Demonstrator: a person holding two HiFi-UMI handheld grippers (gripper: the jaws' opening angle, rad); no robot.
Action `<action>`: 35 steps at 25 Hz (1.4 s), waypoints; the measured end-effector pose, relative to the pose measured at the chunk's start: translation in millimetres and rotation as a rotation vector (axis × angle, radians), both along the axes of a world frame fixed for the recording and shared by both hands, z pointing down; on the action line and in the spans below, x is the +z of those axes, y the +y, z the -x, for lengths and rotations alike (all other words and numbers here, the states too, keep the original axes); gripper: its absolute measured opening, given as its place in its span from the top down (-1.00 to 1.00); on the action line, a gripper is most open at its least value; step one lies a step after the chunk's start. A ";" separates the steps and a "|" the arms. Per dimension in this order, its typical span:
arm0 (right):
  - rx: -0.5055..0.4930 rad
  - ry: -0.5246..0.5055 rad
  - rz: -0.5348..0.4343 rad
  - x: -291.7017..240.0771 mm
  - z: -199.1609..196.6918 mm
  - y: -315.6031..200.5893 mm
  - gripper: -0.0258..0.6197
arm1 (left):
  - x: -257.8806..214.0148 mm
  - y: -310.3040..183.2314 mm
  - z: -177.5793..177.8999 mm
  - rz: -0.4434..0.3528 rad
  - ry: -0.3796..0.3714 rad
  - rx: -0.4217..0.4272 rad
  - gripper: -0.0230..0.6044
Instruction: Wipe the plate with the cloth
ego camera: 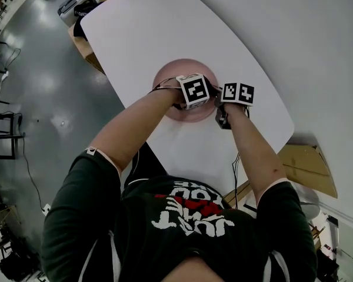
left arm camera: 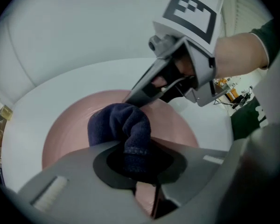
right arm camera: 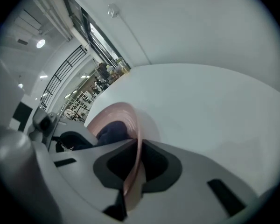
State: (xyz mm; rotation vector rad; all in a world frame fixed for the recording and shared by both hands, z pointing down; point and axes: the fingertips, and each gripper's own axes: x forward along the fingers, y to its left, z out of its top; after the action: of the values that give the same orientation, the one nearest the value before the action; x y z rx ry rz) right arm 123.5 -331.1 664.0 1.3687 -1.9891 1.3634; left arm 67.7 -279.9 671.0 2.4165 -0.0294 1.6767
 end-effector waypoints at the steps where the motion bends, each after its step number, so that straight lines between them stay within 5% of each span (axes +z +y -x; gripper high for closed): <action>1: 0.002 0.000 -0.003 -0.6 -0.4 0.3 0.84 | 0.3 9.9 1.0 0.013 -0.005 0.018 0.73; 10: -0.016 0.000 -0.020 -2.5 -0.5 0.2 0.84 | -6.9 65.8 59.8 0.112 -0.115 0.123 0.73; 15: -0.040 0.004 -0.026 -3.3 0.0 4.2 0.84 | -4.3 39.0 104.1 0.125 -0.154 0.017 0.72; 19: -0.024 -0.018 -0.027 -6.6 -1.2 7.4 0.84 | -6.9 -1.0 120.2 0.031 -0.146 -0.123 0.71; 22: 0.019 -0.077 -0.031 -7.7 -4.3 9.6 0.85 | -9.8 -13.0 117.8 0.006 -0.034 -0.251 0.71; 28: 0.071 -0.174 -0.107 -30.9 -25.5 25.5 0.87 | -66.1 1.8 105.6 0.097 0.453 -0.535 0.71; 35: 0.023 -0.066 -0.368 -100.5 -65.8 33.9 0.87 | -149.5 -0.6 119.5 0.012 0.657 -0.595 0.71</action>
State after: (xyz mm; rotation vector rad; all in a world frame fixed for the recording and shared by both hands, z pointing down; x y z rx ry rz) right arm 189.3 -297.2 563.5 1.5191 -2.3627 1.1000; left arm -51.8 -280.5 521.5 2.4777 -0.5658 0.6057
